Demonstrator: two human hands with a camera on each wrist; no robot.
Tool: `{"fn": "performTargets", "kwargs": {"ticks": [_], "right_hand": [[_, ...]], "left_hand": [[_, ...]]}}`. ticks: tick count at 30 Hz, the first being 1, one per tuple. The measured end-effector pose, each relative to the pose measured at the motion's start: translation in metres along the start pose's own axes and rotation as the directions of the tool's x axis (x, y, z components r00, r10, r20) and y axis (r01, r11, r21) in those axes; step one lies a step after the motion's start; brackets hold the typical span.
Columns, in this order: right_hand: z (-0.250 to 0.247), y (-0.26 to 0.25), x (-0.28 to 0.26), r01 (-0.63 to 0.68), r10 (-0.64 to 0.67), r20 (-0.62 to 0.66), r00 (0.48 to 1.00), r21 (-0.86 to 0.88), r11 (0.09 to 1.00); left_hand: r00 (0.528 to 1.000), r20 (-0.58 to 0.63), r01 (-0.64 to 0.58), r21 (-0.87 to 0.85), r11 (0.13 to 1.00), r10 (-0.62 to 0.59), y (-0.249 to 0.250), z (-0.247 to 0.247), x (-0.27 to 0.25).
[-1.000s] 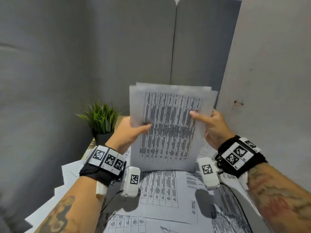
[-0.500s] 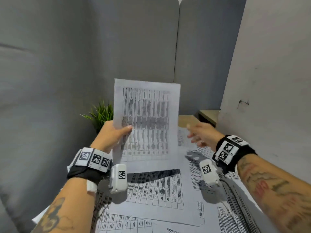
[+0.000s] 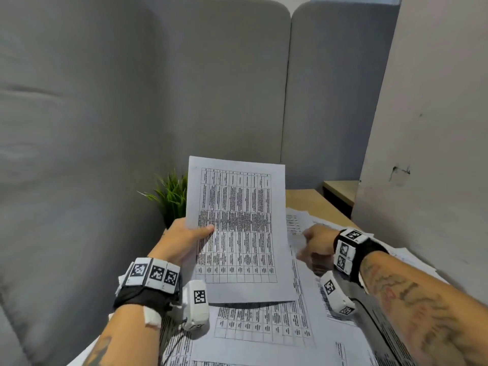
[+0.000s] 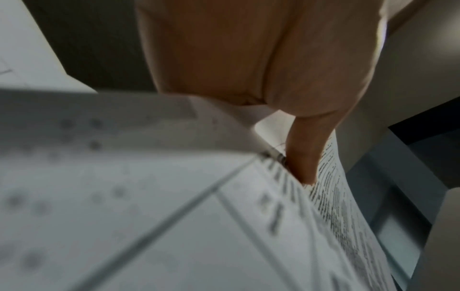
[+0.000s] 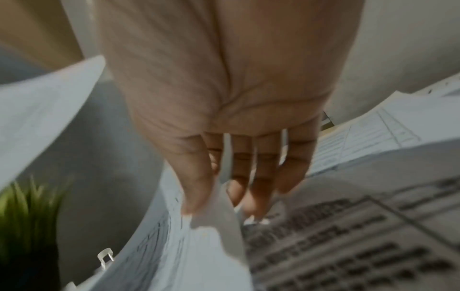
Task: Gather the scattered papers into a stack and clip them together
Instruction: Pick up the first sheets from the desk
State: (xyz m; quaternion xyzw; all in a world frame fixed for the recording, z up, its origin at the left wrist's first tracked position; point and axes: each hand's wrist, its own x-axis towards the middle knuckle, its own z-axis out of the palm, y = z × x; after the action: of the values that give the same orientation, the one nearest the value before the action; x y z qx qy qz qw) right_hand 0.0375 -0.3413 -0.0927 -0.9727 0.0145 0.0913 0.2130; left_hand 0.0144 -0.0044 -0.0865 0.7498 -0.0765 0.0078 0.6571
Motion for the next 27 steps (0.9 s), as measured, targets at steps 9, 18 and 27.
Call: {"fn": "performTargets", "kwargs": {"ticks": [9,18,27], "right_hand": [[-0.054,-0.009,-0.022,0.409,-0.040,-0.422,0.905,0.843,0.349],[-0.061,-0.032,-0.053,0.401,-0.188,-0.373,0.909,0.904,0.148],[-0.045,-0.040,-0.065,0.487,-0.211,-0.451,0.867,0.856,0.172]], "left_hand": [[0.996,0.075,0.061,-0.213,0.975,-0.046,0.017,0.034,-0.003],[0.961,-0.185,-0.236,-0.165,0.958,0.206,0.036,0.059,-0.008],[0.889,-0.217,-0.443,-0.186,0.877,0.403,0.042,0.056,-0.012]]}}
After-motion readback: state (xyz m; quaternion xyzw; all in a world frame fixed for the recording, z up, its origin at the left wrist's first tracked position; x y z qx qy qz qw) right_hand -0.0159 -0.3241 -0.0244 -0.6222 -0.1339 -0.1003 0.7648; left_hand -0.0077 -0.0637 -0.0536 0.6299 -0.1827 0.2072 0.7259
